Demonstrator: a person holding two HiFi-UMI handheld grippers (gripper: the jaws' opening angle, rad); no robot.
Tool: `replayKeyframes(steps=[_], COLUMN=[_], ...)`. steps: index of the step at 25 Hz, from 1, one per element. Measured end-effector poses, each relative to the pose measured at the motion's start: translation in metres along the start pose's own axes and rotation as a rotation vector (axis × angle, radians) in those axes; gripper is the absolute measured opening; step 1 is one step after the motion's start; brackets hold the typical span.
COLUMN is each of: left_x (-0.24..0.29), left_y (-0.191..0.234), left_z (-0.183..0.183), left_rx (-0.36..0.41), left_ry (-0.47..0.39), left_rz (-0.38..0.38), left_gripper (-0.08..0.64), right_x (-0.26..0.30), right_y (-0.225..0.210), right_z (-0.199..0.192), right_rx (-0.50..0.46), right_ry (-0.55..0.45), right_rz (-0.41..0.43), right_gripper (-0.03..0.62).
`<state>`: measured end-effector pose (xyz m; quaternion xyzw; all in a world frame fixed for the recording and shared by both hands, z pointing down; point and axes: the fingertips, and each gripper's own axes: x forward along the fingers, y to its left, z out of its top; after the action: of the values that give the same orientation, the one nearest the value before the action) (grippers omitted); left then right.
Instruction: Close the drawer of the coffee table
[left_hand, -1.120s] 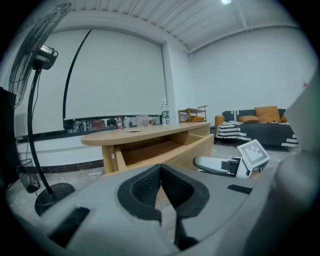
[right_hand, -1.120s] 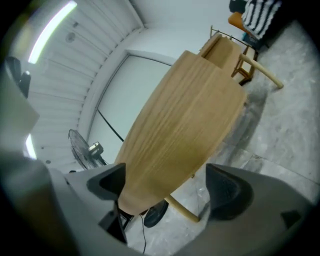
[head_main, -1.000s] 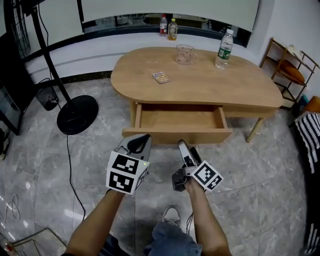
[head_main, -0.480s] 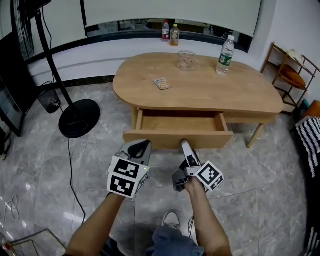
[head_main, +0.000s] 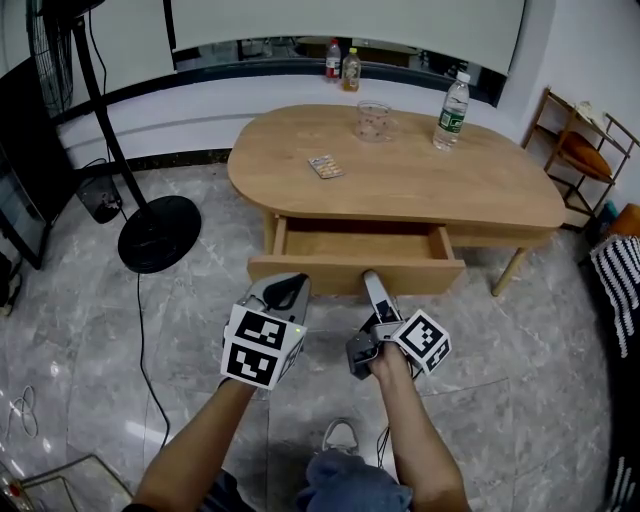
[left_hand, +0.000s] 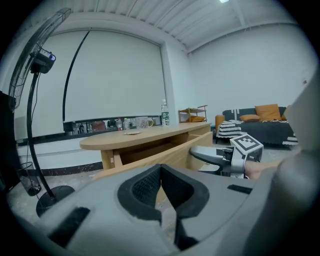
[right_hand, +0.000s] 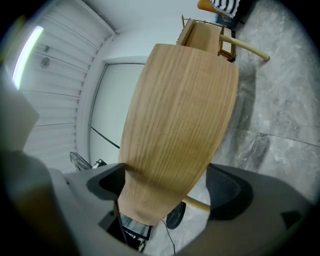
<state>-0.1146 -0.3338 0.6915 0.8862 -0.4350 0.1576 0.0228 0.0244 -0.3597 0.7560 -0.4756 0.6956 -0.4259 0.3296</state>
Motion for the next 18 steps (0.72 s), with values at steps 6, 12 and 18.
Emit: replayKeyframes(steps=[6,12,18], left_x=[0.007,0.017,0.033], left_y=[0.007,0.016,0.025], left_z=[0.004,0.008,0.012], left_rx=[-0.003,-0.002,-0.008], left_ry=[-0.007,-0.008,-0.011], left_rz=[0.009,0.017,0.025], left_gripper=[0.008,0.008,0.008], right_x=[0.010,0.025,0.044], right_y=[-0.003,-0.008,-0.013], right_z=[0.005,0.012,0.018], right_rx=[0.003,0.004,-0.002], right_ry=[0.015,0.023,0.033], right_rz=[-0.002,-0.004,-0.008], right_gripper=[0.489,0.492,0.497])
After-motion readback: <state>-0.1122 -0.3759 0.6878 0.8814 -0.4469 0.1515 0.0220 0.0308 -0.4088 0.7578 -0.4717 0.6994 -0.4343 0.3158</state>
